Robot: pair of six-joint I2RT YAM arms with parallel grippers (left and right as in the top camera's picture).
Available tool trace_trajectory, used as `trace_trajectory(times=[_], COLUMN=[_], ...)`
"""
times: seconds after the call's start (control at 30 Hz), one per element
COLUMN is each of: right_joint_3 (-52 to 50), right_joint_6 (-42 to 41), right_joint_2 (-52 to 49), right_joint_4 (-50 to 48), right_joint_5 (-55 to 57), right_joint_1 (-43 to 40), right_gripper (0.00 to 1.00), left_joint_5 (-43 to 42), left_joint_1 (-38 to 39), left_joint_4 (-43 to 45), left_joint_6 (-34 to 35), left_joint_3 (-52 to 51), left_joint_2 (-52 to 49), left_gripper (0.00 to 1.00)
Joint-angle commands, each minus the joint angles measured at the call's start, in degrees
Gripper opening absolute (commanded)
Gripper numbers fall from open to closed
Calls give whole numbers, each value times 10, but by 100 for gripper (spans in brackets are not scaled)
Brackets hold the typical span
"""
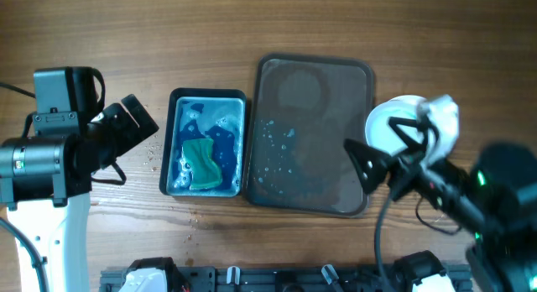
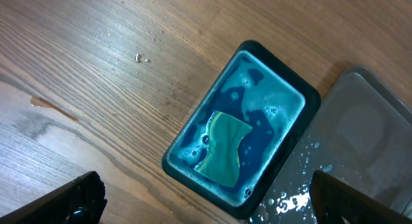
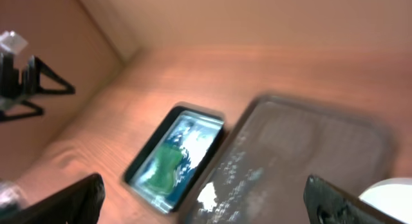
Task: Clean dirty plates on tray and stack at the side
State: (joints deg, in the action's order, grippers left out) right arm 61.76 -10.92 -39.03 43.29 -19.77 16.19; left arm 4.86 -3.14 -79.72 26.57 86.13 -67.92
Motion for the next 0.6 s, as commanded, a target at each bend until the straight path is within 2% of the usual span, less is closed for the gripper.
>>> trace_trajectory(times=[0.0,0.37,0.57], right_joint_3=[-111,-428,-529], right_joint_6=[60,47,47], right_joint_2=[77,313,389], right_joint_4=[-54,-235,-337], right_joint_5=[84,82,82], right_joint_1=[-10,-36,-36], right_gripper=[100,100,100], left_joint_5=[2,2,2], left_joint_1=[-1,-1,-1], left_joint_4=[2,2,2], left_joint_6=[-9,-9,-9], left_joint_3=[5,5,5], left_joint_2=[2,2,2], left_gripper=[100,100,100])
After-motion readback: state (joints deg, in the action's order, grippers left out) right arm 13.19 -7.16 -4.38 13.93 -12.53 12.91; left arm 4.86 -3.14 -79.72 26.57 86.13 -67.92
